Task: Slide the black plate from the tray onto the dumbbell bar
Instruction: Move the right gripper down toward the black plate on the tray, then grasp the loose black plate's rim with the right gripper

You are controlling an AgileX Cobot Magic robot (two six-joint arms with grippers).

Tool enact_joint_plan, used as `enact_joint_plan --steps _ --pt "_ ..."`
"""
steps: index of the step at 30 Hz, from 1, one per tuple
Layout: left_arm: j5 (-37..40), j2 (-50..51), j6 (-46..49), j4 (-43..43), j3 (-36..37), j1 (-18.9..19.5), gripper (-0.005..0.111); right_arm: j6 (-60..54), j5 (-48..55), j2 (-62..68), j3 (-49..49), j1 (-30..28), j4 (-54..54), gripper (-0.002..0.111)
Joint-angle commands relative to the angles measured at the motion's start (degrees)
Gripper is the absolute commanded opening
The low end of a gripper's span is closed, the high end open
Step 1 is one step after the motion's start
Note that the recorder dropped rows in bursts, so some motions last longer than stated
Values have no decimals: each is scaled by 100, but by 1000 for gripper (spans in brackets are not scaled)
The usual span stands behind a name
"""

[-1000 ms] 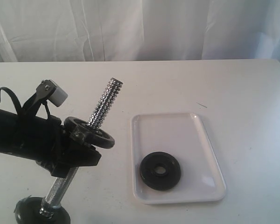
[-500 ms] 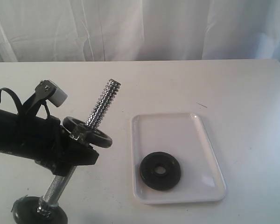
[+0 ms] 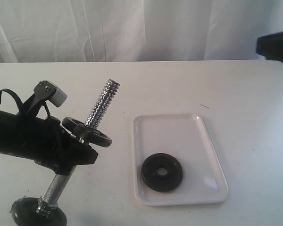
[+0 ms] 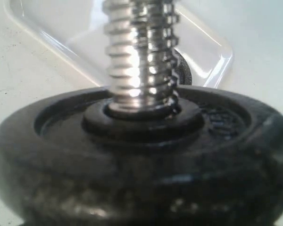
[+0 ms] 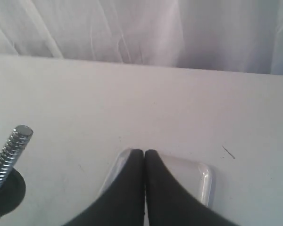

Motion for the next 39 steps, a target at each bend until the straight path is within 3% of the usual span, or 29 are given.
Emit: enact_joint_plan --steps 1,3,5,7,12,15,18,25,30,39 --pt "112 -224 139 -533 -117 -9 0 -624 664 1538 -1038 20 12 0" --pt "90 -224 139 -533 -117 -9 0 -668 1328 2145 -1460 20 12 2" --pt "65 -224 139 -533 -117 -9 0 -739 2074 2633 -1813 20 12 11" --pt "39 -224 139 -533 -117 -9 0 -766 2595 3046 -2015 28 53 26" --pt "-19 -224 139 -533 -117 -9 0 -1928 2654 3777 -2099 28 836 83" --pt "-83 -224 139 -533 -117 -9 0 -2309 2682 4100 -2127 73 1204 100" --pt "-130 -224 139 -518 -117 -9 0 -1975 2472 4179 -2189 393 305 100" --pt "-326 -224 139 -518 -117 -9 0 -385 1830 4501 -2331 1916 -2281 100" --pt "-389 -224 139 -518 -117 -9 0 -266 1763 5068 -2331 2350 -2504 100" --pt "-400 -224 139 -518 -117 -9 0 -266 1587 5416 -2331 2604 -2721 100"
